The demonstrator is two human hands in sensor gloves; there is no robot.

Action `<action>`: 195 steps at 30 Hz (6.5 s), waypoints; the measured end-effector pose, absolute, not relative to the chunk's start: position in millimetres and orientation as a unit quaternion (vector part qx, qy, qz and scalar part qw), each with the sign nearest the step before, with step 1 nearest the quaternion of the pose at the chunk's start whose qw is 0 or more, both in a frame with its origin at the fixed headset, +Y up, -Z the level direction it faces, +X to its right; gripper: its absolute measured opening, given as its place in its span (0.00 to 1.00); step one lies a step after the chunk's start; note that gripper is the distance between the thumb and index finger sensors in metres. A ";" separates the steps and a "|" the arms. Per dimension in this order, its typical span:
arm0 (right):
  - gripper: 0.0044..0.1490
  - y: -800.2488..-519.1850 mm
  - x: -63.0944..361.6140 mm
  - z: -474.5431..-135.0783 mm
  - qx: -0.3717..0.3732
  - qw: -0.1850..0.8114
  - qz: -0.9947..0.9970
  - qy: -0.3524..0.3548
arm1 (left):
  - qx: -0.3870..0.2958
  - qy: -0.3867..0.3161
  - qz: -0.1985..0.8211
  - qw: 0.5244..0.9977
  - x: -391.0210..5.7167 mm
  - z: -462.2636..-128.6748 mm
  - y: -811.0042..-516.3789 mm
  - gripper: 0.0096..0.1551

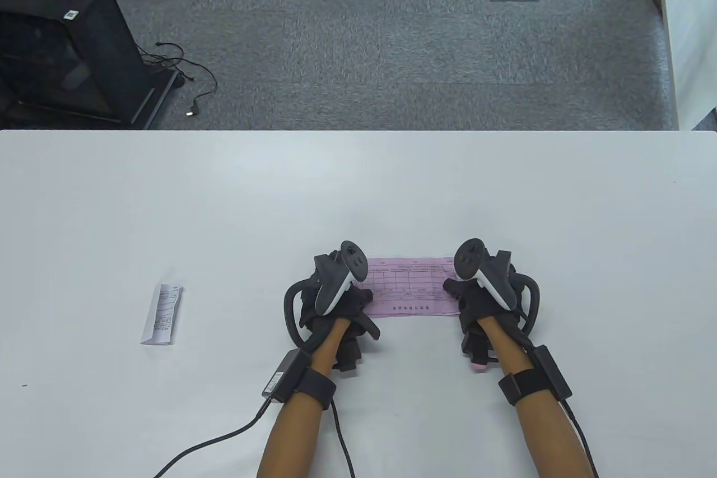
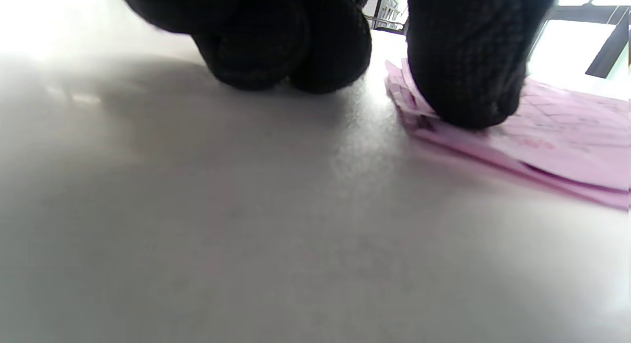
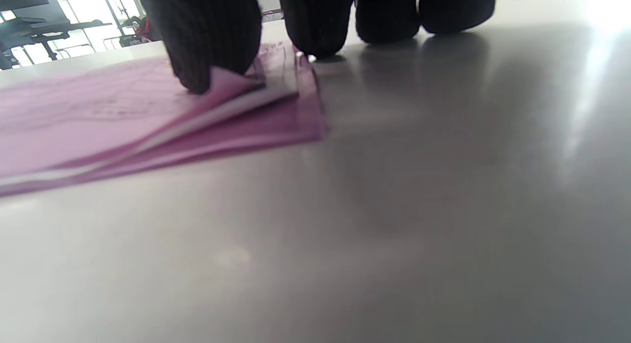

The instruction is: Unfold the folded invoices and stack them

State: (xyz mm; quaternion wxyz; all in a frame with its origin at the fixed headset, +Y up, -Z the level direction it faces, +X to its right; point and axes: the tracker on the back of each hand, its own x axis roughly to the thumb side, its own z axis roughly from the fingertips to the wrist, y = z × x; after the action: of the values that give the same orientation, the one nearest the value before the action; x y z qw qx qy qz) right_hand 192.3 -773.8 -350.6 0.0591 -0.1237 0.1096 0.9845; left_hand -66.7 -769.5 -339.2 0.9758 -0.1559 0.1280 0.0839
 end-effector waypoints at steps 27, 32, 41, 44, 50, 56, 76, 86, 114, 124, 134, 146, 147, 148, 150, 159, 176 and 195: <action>0.40 -734.9 245.8 -286.0 -0.053 0.247 0.965 0.074 | 0.003 0.209 0.237 0.949 -193.7 -271.9 -717.1 0.46; 0.42 -732.7 243.6 -265.8 -0.021 0.262 0.963 0.062 | 0.006 0.304 0.251 0.919 -270.2 -254.0 -716.6 0.46; 0.44 -747.6 226.7 -246.0 0.030 0.251 0.964 0.083 | -0.076 0.390 0.187 0.899 -343.0 -242.0 -758.9 0.53; 0.44 -745.4 224.2 -243.9 0.037 0.253 0.964 0.075 | -0.072 0.393 0.173 0.900 -350.5 -246.5 -763.1 0.53; 0.43 -746.2 221.1 -242.7 0.050 0.258 0.962 0.081 | -0.074 0.393 0.081 0.913 -356.9 -258.1 -758.0 0.35; 0.42 -747.1 220.2 -242.1 0.052 0.259 0.961 0.083 | -0.037 0.339 0.050 0.939 -342.3 -260.3 -744.4 0.22; 0.52 -742.9 194.2 -229.9 0.103 0.400 0.903 0.115 | 0.048 -0.028 0.427 0.902 -160.4 -225.3 -707.4 0.22; 0.66 -755.8 168.9 -229.4 0.117 0.525 0.822 0.187 | 0.035 -0.081 0.421 0.903 -73.3 -220.6 -742.6 0.22; 0.23 -751.8 197.2 -236.5 0.049 0.506 0.853 0.115 | -0.031 -0.053 0.472 0.879 -84.1 -215.8 -762.2 0.22; 0.22 -754.0 210.6 -243.7 0.023 0.315 0.944 0.097 | -0.082 -0.008 0.363 0.928 -94.6 -219.8 -773.8 0.26; 0.21 -766.8 192.6 -241.2 0.031 0.133 0.985 0.104 | -0.132 -0.031 0.099 0.986 -62.6 -225.1 -772.8 0.54; 0.23 -764.7 188.1 -238.2 0.024 0.054 0.992 0.107 | -0.137 -0.087 0.014 0.987 -66.3 -216.7 -773.1 0.41; 0.26 -762.3 189.1 -237.4 0.020 0.042 0.993 0.111 | -0.141 -0.089 0.015 0.986 -66.5 -216.5 -773.6 0.40; 0.29 -760.0 189.7 -236.7 0.020 0.032 0.993 0.111 | -0.143 -0.092 0.017 0.985 -66.4 -216.2 -773.9 0.40; 0.35 -748.7 189.8 -231.2 0.013 -0.011 0.996 0.088 | -0.153 -0.097 0.021 0.983 -65.8 -215.9 -774.9 0.40; 0.36 -714.5 133.5 -207.1 0.178 0.012 0.983 0.031 | -0.179 -0.094 0.051 0.978 -71.1 -216.5 -776.8 0.42; 0.40 -762.9 99.3 -217.5 0.186 -0.110 0.971 0.103 | -0.189 -0.100 0.057 0.975 -73.5 -215.0 -777.5 0.44; 0.40 -749.3 176.1 -224.4 0.096 -0.028 0.991 0.091 | -0.190 -0.096 0.065 0.975 -76.9 -215.1 -778.2 0.45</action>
State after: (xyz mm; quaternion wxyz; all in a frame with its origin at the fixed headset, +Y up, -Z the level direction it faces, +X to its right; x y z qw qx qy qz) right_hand 176.1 -749.3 -224.4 -0.0277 0.0961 0.0906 0.9909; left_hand -76.9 -778.2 -215.1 0.9749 -0.1899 -0.0962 0.0645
